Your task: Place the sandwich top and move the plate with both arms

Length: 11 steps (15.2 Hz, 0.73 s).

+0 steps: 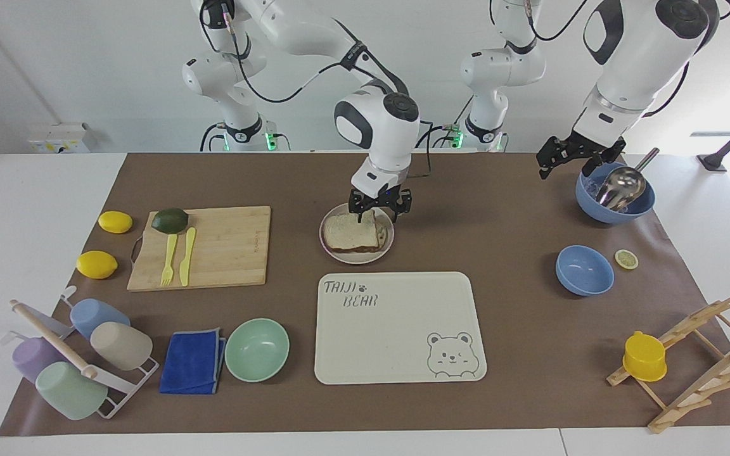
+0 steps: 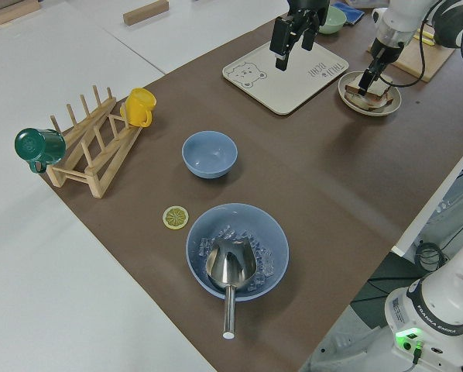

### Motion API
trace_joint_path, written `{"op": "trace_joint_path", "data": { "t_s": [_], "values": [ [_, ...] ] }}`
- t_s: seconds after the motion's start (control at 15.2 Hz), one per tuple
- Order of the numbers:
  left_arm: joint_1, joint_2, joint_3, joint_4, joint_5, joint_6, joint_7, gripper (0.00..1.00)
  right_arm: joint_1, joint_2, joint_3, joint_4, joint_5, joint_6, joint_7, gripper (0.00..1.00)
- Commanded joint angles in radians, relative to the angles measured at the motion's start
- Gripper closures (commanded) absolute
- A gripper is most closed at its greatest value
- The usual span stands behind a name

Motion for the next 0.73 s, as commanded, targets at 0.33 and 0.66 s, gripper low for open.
{"op": "trace_joint_path", "data": {
  "t_s": [0.33, 0.66],
  "values": [
    [-0.181, -0.018, -0.006, -0.273, -0.14, 0.272, -0.124, 0.0, -0.415, -0.296, -0.002, 0.016, 0.154, -0.346, -0.423, 0.0],
    [-0.402, 0.077, -0.006, -0.438, -0.247, 0.65, -0.313, 0.0, -0.585, -0.307, -0.002, 0.09, 0.154, -0.537, -0.557, 0.0]
  ]
}}
